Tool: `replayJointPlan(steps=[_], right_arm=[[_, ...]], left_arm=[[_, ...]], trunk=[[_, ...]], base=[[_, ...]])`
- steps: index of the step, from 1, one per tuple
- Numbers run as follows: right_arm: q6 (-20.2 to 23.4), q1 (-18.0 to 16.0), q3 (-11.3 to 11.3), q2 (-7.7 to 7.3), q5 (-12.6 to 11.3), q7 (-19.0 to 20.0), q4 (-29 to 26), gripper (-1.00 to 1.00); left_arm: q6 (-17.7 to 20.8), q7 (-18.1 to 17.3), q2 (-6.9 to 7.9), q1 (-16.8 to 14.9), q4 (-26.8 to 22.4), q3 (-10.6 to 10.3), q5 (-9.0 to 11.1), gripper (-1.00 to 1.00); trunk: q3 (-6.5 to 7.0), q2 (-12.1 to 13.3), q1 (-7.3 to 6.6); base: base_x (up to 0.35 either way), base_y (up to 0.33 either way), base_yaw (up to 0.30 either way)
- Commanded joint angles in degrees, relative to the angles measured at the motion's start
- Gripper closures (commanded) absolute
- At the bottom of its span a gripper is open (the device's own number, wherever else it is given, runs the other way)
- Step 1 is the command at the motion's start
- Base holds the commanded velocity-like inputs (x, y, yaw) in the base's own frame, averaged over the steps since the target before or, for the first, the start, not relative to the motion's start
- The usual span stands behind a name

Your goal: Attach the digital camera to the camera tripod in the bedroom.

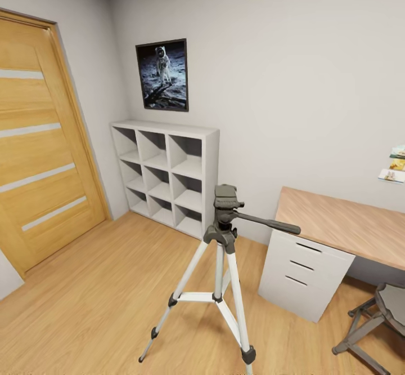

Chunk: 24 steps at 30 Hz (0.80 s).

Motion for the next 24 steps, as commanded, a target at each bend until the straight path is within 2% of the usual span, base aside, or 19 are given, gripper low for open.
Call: replayJointPlan(steps=[1,24], right_arm=[[0.06,-0.06,-0.49,-0.01,0.49,0.25,-0.03,-1.00],[0.28,-0.03,-0.06,0.07,0.94,0.33,0.01,-1.00]], left_arm=[[-0.59,0.11,0.02,-0.03,-0.37,0.41,-0.35,1.00],[-1.25,0.11,0.02,-0.03,-0.87,0.36,-0.41,1.00]], trunk=[[-0.23,-0.13,0.03],[-2.40,-0.13,0.03]], base=[[0.000,0.000,0.000],[0.000,0.000,0.000]])
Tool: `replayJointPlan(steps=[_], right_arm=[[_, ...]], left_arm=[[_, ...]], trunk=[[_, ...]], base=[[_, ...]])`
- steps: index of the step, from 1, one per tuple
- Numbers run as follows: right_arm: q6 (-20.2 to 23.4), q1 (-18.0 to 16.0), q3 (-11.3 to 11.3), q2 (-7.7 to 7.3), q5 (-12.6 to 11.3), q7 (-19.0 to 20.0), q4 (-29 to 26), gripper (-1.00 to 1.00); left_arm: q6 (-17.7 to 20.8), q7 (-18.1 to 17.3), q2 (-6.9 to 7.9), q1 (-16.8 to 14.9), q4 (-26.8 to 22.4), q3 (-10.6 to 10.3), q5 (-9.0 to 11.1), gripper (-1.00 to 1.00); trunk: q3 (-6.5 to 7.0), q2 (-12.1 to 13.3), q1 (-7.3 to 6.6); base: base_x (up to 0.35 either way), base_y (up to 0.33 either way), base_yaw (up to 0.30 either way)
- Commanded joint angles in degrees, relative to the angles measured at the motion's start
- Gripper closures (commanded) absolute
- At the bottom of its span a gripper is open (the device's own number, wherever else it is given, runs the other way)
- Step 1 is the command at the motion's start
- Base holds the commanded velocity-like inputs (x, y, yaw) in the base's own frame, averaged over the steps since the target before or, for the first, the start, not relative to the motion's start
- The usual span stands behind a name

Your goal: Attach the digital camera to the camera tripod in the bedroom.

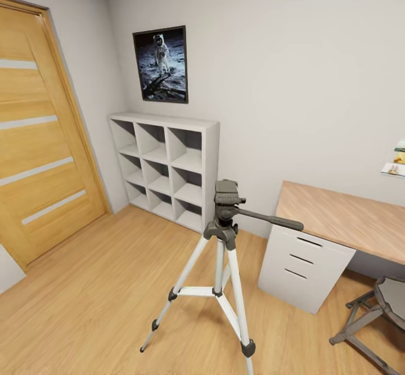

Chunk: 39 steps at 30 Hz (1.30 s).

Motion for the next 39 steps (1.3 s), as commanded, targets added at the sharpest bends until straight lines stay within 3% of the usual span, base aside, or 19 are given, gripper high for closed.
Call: replayJointPlan(steps=[1,39], right_arm=[[0.16,-0.02,-0.48,0.00,0.52,0.25,-0.07,-1.00],[0.37,-0.03,-0.48,-0.11,0.48,0.16,-0.07,-1.00]], left_arm=[[-0.11,0.09,-0.03,-0.05,0.01,0.41,-0.15,1.00],[-0.11,0.09,-0.06,-0.05,0.09,0.34,-0.07,1.00]], trunk=[[-0.22,-0.12,0.03],[-3.83,-0.12,0.03]], base=[[0.000,0.000,0.000],[0.000,0.000,0.000]])
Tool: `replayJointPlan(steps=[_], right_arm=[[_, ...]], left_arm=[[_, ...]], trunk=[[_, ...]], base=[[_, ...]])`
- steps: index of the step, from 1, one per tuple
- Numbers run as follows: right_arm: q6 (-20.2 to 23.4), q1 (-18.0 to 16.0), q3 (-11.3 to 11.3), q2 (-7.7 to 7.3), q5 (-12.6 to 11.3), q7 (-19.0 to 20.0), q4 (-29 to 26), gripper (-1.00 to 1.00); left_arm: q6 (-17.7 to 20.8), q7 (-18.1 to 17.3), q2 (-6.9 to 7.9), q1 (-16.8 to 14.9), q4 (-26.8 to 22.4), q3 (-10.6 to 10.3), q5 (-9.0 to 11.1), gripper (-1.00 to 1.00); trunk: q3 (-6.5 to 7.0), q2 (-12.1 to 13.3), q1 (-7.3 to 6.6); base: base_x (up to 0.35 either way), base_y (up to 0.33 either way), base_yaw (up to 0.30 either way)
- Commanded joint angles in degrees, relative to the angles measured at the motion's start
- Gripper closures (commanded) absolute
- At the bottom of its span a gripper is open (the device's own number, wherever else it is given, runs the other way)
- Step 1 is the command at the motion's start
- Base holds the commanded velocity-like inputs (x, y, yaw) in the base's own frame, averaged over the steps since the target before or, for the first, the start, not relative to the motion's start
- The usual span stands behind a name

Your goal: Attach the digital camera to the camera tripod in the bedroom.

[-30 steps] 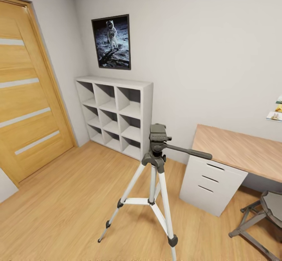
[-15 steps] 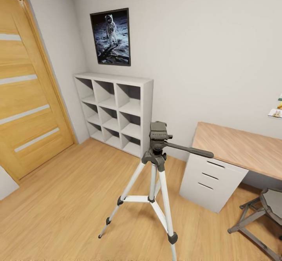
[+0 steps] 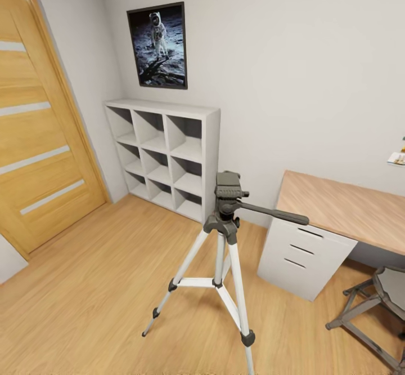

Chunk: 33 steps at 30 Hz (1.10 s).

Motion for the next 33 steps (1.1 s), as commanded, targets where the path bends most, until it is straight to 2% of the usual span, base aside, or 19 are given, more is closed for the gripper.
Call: replayJointPlan(steps=[1,33], right_arm=[[0.16,-0.02,-0.49,0.00,0.49,0.25,-0.08,-1.00],[-0.25,-0.01,-0.49,0.00,0.41,-0.24,-0.08,-1.00]], left_arm=[[-0.11,0.09,-0.01,-0.04,0.02,0.42,-0.14,1.00],[-0.11,0.09,-0.02,-0.04,0.01,0.39,-0.14,1.00]], trunk=[[-0.21,-0.11,0.03],[-3.25,-0.11,0.03]], base=[[0.000,0.000,0.000],[0.000,0.000,0.000]])
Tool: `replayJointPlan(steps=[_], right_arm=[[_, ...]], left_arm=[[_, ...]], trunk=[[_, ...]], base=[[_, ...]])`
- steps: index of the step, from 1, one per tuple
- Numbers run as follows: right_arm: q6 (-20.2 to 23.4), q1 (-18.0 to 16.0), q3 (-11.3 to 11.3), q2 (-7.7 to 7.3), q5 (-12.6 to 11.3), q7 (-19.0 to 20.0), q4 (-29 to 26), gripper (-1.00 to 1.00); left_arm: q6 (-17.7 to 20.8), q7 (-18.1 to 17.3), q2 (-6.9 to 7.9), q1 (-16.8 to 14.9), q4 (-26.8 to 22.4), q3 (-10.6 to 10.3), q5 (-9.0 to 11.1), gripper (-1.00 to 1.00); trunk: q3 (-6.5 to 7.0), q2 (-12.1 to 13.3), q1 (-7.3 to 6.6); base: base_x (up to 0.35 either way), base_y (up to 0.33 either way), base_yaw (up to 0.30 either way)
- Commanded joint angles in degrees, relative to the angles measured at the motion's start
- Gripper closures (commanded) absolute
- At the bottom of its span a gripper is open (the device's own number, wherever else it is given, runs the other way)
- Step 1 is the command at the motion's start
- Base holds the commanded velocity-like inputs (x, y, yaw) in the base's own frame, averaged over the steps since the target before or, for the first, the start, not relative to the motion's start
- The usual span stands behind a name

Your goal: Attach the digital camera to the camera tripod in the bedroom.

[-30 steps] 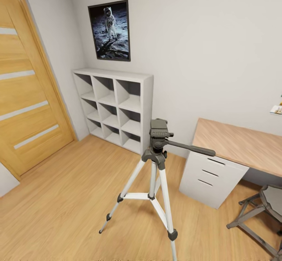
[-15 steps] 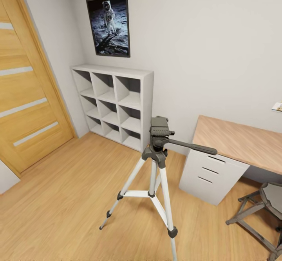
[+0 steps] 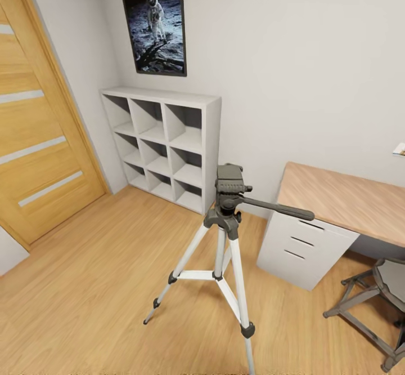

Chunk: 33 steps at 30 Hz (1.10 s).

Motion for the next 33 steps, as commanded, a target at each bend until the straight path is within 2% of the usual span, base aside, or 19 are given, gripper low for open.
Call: replayJointPlan(steps=[1,33], right_arm=[[0.09,-0.01,-0.49,0.00,0.49,0.20,-0.07,-1.00],[-0.44,-0.01,-0.49,0.01,0.47,0.13,-0.07,-1.00]], left_arm=[[-0.11,0.09,0.01,-0.04,0.02,0.41,-0.14,1.00],[-0.09,0.09,0.01,-0.04,0.02,0.41,-0.14,1.00]], trunk=[[-0.20,-0.11,0.02],[-3.24,-0.11,0.02]], base=[[0.000,0.000,0.000],[0.000,0.000,0.000]])
